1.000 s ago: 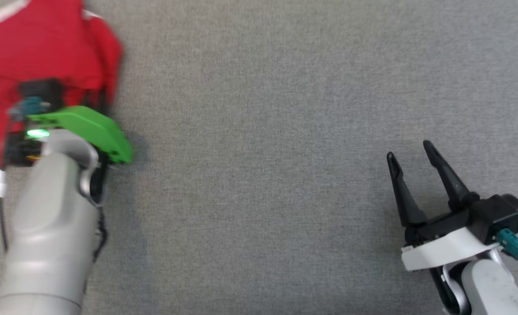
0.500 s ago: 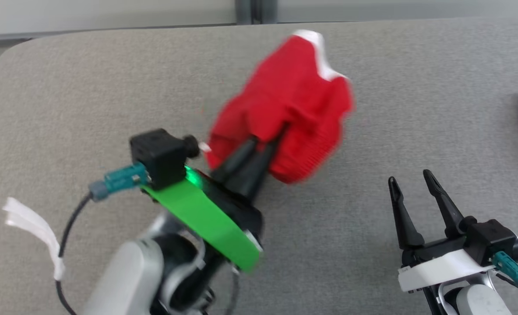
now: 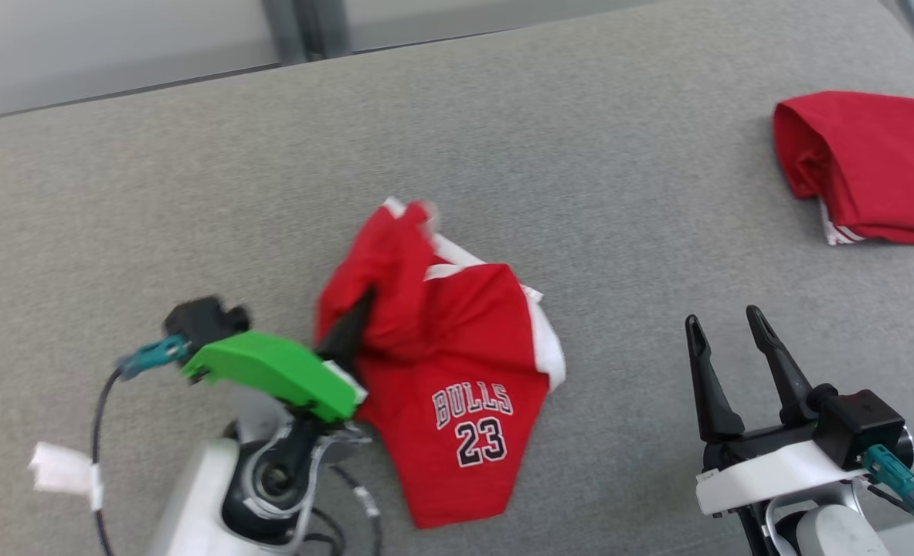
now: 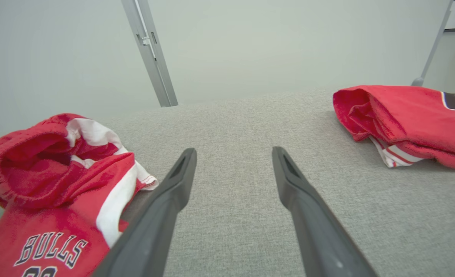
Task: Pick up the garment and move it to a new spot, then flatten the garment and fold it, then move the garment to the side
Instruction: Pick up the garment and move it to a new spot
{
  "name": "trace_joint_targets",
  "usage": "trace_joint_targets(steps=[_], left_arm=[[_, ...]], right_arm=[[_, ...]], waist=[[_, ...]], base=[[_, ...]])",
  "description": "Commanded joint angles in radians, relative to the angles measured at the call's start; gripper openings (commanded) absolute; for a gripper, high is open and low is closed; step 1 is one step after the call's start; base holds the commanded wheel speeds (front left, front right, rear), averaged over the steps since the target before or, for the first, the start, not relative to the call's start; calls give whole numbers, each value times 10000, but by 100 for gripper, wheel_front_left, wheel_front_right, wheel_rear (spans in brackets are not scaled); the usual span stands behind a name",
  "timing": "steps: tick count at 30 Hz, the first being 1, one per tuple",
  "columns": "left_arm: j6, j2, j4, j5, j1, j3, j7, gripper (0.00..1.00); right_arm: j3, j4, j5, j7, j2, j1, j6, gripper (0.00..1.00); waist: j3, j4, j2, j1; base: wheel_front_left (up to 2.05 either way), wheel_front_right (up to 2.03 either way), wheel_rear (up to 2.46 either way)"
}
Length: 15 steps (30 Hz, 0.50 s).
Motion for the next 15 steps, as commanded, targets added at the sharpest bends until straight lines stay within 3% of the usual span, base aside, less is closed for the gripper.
trace_joint_targets(steps=[1, 2, 3, 4, 5, 8, 10, 12, 15], left_arm=[[66, 211, 807, 140, -253, 380, -463, 0], [43, 287, 1502, 302, -347, 563, -819, 1], [-48, 255, 1978, 357, -391, 660, -1087, 26], [-227, 218, 2390, 397, -450, 791, -1459, 71], [-372, 227, 2714, 510, -471, 846, -1734, 100], [-1160, 433, 3343, 1053, -488, 791, -2852, 100], [-1415, 790, 3515, 2041, -351, 467, -3826, 100], [-1398, 867, 3551, 2791, -37, 272, -4747, 100], [-1144, 1048, 3223, 3971, 586, 243, -5279, 100]], right_arm=[[28, 53, 75, -30, 30, 47, -3, 100], [22, 82, 74, -30, 56, 38, -3, 100], [-12, 88, 85, -30, 72, 58, -3, 100], [-47, 101, 82, -30, 84, 106, -3, 100], [-77, 105, 71, -30, 93, 163, -3, 100], [-134, 133, -63, -30, 88, 308, -3, 100], [-178, 108, -153, -30, -11, 378, -3, 100], [-271, 59, -239, -30, -120, 495, -3, 100], [-478, -42, -351, -30, -254, 701, -3, 100]], waist=[[177, -654, 0, 0], [162, -726, 0, 0], [147, -744, 0, 0], [106, -738, 0, 0], [70, -722, 0, 0], [-149, -554, 0, 0], [-346, -421, 0, 0], [-607, -242, 0, 0], [-1080, 43, 0, 0]], base=[[0, 0, 0], [0, 0, 0], [0, 0, 0], [0, 0, 0], [0, 0, 0], [0, 0, 0], [0, 0, 0], [0, 0, 0], [0, 0, 0]])
